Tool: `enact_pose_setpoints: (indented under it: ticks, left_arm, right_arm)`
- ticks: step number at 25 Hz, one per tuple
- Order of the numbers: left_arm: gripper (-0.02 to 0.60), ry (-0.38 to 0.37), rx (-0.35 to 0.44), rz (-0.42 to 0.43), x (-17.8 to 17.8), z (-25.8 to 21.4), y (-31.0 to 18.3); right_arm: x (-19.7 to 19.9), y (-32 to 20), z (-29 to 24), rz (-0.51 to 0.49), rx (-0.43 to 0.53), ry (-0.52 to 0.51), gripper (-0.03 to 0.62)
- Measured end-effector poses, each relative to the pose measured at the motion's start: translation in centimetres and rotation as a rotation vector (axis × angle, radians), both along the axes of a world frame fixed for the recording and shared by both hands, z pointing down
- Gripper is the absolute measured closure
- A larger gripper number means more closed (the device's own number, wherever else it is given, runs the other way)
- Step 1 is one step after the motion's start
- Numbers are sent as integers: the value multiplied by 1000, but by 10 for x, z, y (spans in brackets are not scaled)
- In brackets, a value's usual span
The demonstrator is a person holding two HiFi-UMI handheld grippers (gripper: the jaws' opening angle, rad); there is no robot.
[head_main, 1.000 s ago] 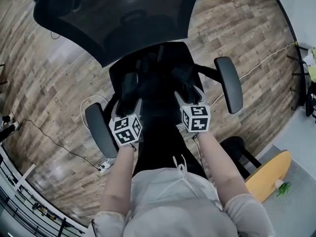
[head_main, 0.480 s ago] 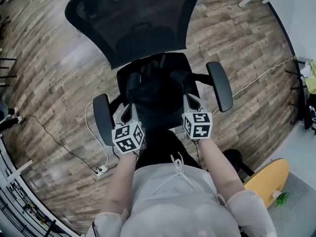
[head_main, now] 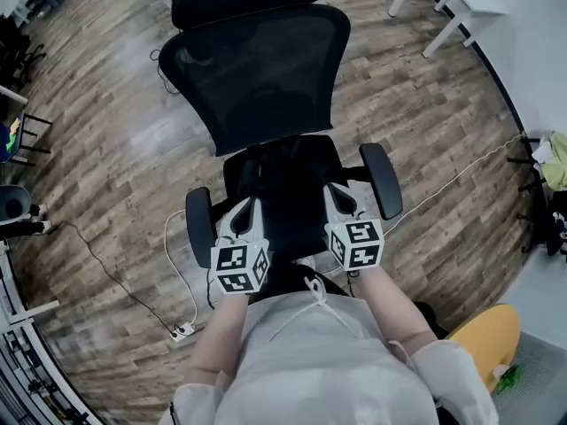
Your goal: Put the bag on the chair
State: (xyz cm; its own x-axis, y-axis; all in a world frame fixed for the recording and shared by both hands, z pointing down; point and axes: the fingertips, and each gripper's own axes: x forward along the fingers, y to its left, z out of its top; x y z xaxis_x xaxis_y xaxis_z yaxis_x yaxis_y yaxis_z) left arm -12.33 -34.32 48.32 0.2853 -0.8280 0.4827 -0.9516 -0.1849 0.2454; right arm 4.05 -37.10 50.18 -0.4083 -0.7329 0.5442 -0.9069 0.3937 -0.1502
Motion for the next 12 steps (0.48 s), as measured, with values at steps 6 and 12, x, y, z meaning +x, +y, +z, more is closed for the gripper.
enact_pose_setpoints:
  ticks: [6, 12]
  left_arm:
    - [575, -8, 207, 38, 11, -98, -3]
    - [575, 14, 346, 76, 29, -171, 0]
  right_arm:
    - [5, -3, -80, -15, 147, -75, 595]
    - [6, 3, -154, -52, 288, -114, 595]
